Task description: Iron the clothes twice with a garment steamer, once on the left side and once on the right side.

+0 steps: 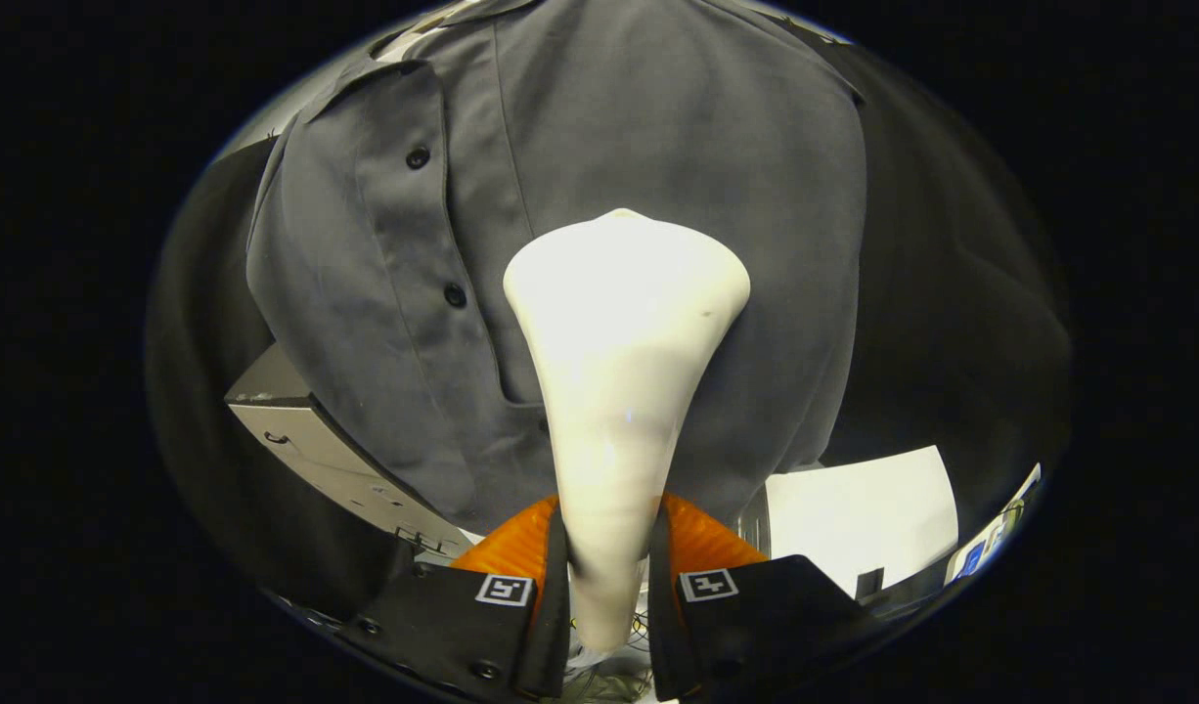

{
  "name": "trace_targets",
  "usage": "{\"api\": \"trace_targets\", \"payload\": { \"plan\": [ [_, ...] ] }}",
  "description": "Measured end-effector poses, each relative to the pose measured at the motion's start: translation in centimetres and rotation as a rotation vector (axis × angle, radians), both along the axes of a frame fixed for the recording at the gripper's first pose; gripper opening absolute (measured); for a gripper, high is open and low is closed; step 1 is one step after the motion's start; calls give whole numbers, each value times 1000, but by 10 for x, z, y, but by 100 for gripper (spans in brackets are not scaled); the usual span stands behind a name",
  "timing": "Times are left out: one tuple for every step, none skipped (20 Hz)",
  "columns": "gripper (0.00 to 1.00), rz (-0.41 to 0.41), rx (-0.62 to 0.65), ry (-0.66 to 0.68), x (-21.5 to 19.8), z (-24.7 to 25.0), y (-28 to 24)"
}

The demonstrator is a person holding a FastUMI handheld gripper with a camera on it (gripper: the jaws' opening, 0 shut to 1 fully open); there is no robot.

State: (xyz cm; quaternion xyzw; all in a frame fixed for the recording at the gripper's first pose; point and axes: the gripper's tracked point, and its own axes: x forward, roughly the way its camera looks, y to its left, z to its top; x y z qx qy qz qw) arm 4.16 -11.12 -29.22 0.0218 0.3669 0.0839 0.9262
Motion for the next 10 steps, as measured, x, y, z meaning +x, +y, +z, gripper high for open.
{"api": "trace_targets", "payload": {
  "plan": [
    [41, -1, -1, 10, -2, -7, -2],
    [41, -3, -2, 17, -3, -16, -4],
    [41, -5, -3, 26, -6, -24, -7],
    [41, -6, -4, 35, -9, -32, -10],
    [41, -8, -3, 41, -11, -40, -12],
    [41, -12, -3, 47, -15, -49, -15],
    [41, -16, -2, 51, -19, -56, -17],
    [41, -25, 2, 56, -21, -63, -19],
    [41, -38, 3, 64, -24, -71, -23],
    [41, -51, 3, 80, -29, -80, -28]
  ]
}}
